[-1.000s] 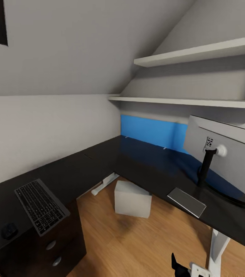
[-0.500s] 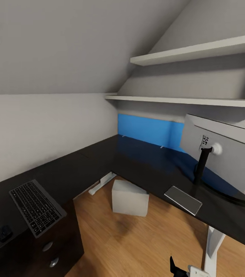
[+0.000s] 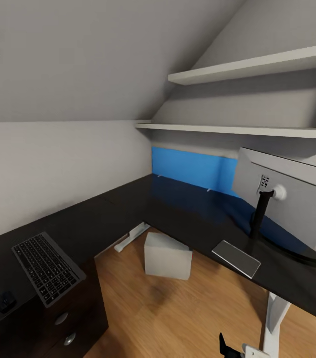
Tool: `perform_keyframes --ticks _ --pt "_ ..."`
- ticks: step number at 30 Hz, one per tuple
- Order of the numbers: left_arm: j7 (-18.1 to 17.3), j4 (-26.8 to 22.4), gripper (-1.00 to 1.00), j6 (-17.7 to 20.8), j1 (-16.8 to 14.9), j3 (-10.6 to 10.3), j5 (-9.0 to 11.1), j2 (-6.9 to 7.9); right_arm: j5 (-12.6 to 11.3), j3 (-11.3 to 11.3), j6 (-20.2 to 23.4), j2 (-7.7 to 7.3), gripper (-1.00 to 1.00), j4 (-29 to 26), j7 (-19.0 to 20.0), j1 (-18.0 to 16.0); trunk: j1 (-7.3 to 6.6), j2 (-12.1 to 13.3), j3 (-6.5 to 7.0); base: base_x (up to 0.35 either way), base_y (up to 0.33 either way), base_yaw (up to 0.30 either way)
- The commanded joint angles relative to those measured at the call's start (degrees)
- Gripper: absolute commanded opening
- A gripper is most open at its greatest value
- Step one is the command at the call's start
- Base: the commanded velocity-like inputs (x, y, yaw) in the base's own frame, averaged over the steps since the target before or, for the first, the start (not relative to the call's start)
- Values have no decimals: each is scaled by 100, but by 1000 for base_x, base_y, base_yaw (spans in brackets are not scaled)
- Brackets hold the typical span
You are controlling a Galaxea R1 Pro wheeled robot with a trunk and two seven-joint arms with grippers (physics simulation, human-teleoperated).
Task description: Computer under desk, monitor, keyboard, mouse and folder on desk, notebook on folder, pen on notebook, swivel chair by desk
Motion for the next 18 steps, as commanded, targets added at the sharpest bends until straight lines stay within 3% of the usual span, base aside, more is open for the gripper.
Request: perform_keyframes --ticks 1,10,18 --pt "35 4 100 -23 -5 -49 54 3 -50 -16 -14 0 100 6 59 -4 0 -4 -6 0 0 0" --pt "35 4 100 -21 -5 -49 54 3 -50 -22 -25 -5 100 -2 55 -4 0 -4 -6 0 0 0" --pt "35 4 100 -21 -5 -49 54 3 -38 -16 -42 -7 100 -4 63 -4 0 -4 11 0 0 -241"
